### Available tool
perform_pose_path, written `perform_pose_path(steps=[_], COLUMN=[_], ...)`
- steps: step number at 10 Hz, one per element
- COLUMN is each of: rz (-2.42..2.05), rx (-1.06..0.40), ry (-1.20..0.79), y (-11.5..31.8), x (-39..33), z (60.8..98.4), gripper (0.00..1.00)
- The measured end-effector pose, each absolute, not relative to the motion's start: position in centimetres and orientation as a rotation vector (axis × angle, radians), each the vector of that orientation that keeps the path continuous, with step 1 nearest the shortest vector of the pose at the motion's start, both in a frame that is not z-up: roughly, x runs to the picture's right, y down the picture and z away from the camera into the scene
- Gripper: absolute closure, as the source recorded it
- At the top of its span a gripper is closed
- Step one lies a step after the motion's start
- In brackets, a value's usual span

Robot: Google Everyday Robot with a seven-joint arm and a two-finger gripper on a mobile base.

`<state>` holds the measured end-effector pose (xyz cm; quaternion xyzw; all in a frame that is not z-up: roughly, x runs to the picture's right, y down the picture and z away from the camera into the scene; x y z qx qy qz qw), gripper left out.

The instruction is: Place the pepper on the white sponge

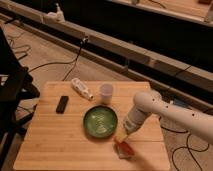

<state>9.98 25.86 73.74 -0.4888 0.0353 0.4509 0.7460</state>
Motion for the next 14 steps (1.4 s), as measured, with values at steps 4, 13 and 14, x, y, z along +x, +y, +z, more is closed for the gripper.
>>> perform_pose_path(steps=[4, 13, 14], rz=[1.030, 1.065, 1.080], rx=[-1.100, -0.929, -0.866], ry=[0.078, 0.010, -0.016], y=[26.9, 20.4, 17.8], x=[10.6, 13.0, 13.5], z=[75.1, 74.3, 73.6], gripper=[0.24, 0.20, 0.20])
